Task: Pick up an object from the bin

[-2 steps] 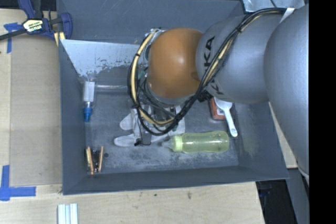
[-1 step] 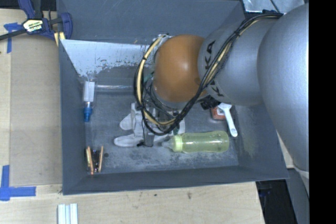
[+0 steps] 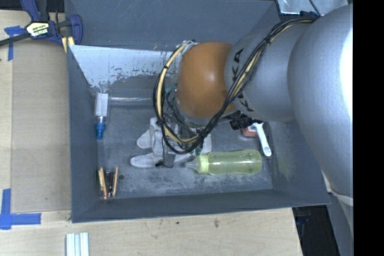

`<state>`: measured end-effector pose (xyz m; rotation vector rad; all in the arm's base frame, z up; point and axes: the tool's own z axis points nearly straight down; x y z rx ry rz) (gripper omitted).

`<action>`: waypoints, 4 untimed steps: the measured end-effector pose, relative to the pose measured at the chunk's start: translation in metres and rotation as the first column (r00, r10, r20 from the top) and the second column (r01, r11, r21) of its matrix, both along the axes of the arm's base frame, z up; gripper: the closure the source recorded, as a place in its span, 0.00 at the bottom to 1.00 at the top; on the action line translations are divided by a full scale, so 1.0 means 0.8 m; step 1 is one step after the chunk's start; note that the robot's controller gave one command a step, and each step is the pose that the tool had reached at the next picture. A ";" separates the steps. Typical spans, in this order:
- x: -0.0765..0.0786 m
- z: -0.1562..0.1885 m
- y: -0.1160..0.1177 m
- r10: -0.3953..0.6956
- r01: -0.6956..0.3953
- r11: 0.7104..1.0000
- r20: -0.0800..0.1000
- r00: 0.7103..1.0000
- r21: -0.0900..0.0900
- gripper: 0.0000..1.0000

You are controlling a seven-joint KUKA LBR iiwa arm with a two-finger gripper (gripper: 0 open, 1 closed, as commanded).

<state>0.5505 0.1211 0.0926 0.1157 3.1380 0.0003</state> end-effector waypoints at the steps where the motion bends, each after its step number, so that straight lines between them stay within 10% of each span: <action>1: 0.002 -0.001 0.001 0.063 -0.063 0.998 0.002 0.998 0.001 1.00; 3: -0.002 0.014 -0.019 0.131 -0.131 0.991 -0.001 0.991 0.003 1.00; 4: 0.005 0.226 -0.014 0.133 -0.133 0.991 0.006 0.991 0.000 1.00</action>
Offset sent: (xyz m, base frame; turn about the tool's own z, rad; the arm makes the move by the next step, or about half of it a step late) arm 0.0000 0.0000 0.0000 0.0000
